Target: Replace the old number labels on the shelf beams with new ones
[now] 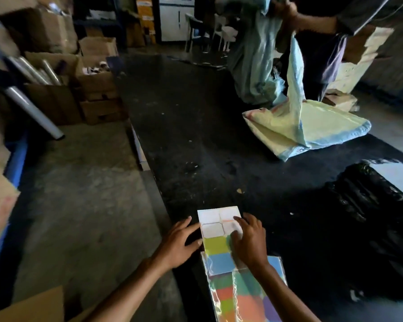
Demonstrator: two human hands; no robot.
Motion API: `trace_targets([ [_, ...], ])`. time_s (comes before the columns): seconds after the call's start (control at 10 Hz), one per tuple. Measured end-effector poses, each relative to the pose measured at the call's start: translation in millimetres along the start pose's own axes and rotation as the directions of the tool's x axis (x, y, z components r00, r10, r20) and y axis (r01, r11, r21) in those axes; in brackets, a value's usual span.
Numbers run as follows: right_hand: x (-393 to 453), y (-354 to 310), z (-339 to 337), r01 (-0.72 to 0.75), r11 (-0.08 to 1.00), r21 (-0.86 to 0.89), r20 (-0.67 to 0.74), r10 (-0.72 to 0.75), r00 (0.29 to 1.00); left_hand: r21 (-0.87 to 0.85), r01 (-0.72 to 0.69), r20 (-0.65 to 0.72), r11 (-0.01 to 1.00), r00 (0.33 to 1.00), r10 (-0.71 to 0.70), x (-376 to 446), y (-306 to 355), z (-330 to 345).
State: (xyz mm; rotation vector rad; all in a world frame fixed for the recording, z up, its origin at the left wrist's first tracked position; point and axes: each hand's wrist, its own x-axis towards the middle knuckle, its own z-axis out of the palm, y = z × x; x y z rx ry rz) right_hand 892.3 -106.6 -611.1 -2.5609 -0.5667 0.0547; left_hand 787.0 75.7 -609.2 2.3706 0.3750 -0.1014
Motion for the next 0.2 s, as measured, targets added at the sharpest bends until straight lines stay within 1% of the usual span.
trace_targets([
  [0.1, 10, -30, 13, 0.167, 0.983, 0.082, -0.045, -0.164, 0.985, -0.064, 0.04, -0.15, 0.997, 0.987, -0.05, -17, -15, -32],
  [0.2, 11, -87, 38, 0.328, 0.926, 0.185, -0.021, -0.33, 0.944, -0.075, 0.142, -0.297, 0.987, 0.942, -0.158, -58, -43, -74],
])
